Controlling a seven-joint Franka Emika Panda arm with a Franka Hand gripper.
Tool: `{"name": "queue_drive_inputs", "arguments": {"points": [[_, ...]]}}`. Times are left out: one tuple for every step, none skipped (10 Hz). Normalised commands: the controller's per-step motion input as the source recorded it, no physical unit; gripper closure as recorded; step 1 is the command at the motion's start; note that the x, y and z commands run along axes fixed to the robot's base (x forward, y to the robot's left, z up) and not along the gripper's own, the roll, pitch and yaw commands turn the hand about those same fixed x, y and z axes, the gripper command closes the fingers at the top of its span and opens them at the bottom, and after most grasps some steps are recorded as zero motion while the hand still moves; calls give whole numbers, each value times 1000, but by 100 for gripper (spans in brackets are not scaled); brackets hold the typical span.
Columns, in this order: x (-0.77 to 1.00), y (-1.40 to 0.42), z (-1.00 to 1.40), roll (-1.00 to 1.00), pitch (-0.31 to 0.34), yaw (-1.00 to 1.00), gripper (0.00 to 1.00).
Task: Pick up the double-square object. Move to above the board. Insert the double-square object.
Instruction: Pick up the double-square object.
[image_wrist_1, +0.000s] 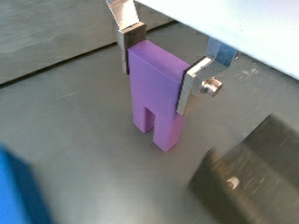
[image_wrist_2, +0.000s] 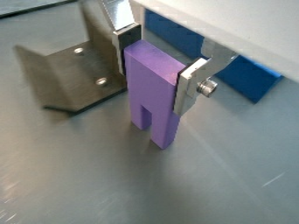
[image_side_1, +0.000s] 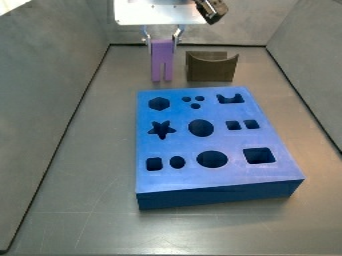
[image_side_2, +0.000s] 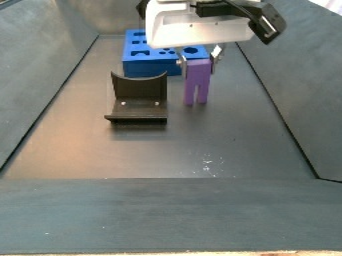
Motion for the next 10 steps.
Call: {"name": "queue_drive_inputs", "arguments": {"points": [[0, 57, 0, -109, 0, 0, 100], [0, 20, 0, 0, 0, 0, 100], [0, 63, -49, 57, 0, 0, 100], [-6, 0, -114, 717, 0, 0, 100], [0, 0, -31, 286, 0, 0, 100], [0, 0, 0, 6, 0, 0, 100], [0, 0, 0, 0, 0, 0, 100], [0, 0, 0, 0, 0, 0, 100], [0, 0, 0, 0, 0, 0, 100], [0, 0, 0, 0, 0, 0, 100]]}}
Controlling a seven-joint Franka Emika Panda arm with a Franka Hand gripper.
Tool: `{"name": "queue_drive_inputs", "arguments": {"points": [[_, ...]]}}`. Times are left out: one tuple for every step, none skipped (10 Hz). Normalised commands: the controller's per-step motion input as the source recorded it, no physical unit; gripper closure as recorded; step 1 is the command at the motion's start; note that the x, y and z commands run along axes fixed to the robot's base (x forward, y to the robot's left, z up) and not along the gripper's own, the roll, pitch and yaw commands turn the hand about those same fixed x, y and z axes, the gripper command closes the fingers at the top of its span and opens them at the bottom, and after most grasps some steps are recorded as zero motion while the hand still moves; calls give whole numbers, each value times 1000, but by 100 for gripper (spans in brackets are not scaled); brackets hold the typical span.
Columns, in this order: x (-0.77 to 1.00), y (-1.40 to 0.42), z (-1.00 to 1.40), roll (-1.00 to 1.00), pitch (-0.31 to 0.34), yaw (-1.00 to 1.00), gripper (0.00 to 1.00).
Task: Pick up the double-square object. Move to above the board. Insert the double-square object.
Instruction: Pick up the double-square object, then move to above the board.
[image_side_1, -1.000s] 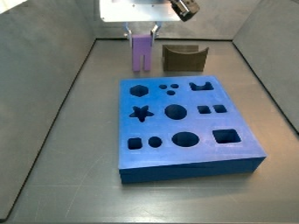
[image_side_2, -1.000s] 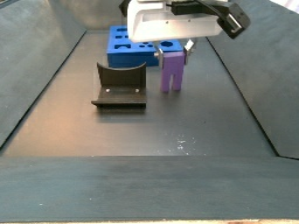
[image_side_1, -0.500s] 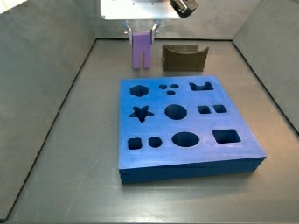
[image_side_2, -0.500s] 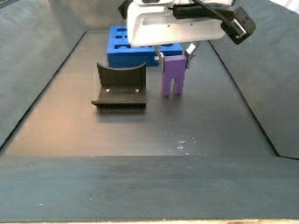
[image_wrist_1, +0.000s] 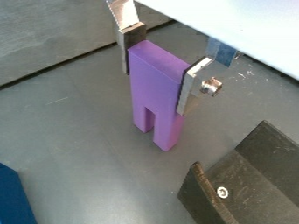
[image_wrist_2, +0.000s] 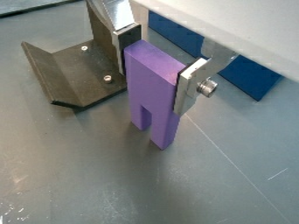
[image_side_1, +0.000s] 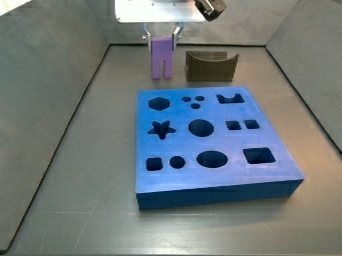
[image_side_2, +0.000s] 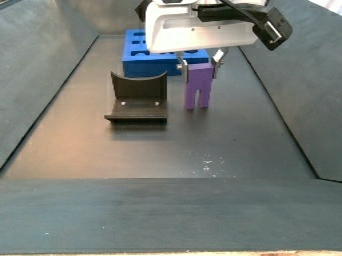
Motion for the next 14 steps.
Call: {"name": "queue_drive_inputs", "arguments": {"points": [[0, 0, 0, 0, 0, 0, 100], [0, 0, 0, 0, 0, 0, 100], [0, 0, 0, 0, 0, 0, 100], [0, 0, 0, 0, 0, 0, 100], [0, 0, 0, 0, 0, 0, 100], [0, 0, 0, 0, 0, 0, 100], [0, 0, 0, 0, 0, 0, 100], [0, 0, 0, 0, 0, 0, 100], [263, 420, 1000, -137, -254, -69, 100], [339, 425, 1000, -163, -228, -89, 100], [314, 393, 1000, -187, -136, -78, 100], [303, 369, 1000, -205, -60, -59, 100], [288, 354, 1000, -221, 23, -47, 100], [280, 341, 1000, -224, 44, -46, 100]]}}
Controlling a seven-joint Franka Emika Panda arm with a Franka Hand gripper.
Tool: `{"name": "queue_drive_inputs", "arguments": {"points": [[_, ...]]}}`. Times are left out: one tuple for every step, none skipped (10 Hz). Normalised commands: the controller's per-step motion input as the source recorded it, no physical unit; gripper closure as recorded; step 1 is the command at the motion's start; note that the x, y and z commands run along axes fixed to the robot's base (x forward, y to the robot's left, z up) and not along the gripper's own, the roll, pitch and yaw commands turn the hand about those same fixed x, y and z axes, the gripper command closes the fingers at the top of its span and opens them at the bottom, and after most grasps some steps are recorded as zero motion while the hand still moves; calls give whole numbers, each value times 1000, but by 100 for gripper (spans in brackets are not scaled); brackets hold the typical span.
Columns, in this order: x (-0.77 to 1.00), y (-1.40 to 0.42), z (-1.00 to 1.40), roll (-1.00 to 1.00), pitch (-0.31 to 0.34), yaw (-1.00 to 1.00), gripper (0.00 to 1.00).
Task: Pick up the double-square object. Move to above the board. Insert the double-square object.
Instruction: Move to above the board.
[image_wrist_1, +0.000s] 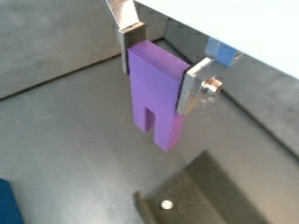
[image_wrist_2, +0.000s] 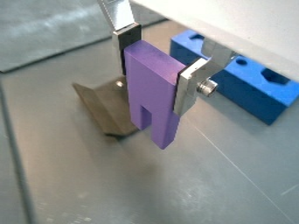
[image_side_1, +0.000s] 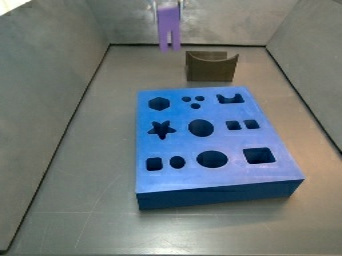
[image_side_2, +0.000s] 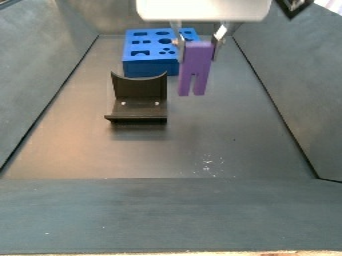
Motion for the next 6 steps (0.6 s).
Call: {"name": "queue_drive_inputs", "arguments": {"points": [[255, 315, 1000, -209, 62, -43, 100], [232, 291, 1000, -199, 62, -41, 100], [202, 258, 1000, -195, 56, -43, 100], [181, 241, 1000, -195, 49, -44, 100], [152, 207, 997, -197, 48, -49, 100], [124, 171, 891, -196, 49, -51, 100]]}}
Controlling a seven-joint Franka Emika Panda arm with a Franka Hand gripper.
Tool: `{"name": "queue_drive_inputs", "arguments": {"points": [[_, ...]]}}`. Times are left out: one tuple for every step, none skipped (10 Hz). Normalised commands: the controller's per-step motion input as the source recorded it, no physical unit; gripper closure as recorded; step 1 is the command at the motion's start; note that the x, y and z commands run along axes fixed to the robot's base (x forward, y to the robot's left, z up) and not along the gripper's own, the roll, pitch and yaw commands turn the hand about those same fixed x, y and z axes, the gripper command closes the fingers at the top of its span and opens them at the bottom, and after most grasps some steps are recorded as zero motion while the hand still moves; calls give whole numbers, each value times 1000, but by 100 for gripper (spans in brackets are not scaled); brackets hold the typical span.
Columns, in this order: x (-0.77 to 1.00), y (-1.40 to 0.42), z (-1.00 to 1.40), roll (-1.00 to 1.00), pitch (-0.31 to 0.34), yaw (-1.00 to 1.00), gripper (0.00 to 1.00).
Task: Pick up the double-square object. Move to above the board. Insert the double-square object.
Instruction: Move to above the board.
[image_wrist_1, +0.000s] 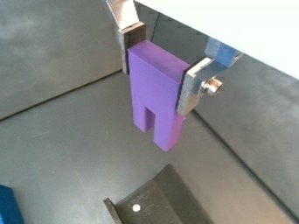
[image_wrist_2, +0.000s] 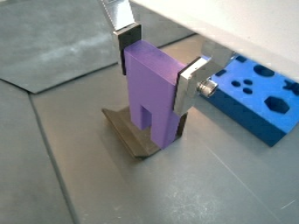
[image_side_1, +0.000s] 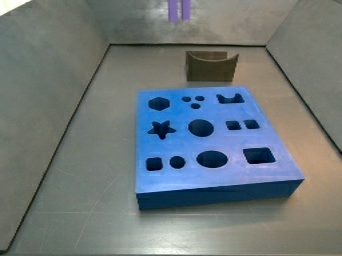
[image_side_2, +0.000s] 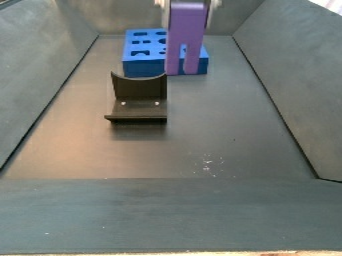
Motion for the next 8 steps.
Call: {"name": "queue_drive_inputs", "arguments": {"points": [[71, 105, 670, -194, 49, -54, 100], [41, 76, 507, -189, 45, -55, 100], [25, 58, 349, -182, 40, -55, 100], [-76, -1000, 208, 102, 438, -1000, 100], [-70, -1000, 191, 141, 390, -851, 100], [-71, -1000, 199, 154, 331, -658, 100], [-69, -1000, 200, 73, 215, -348, 100], [-67, -1000, 201, 42, 159, -196, 100]]}}
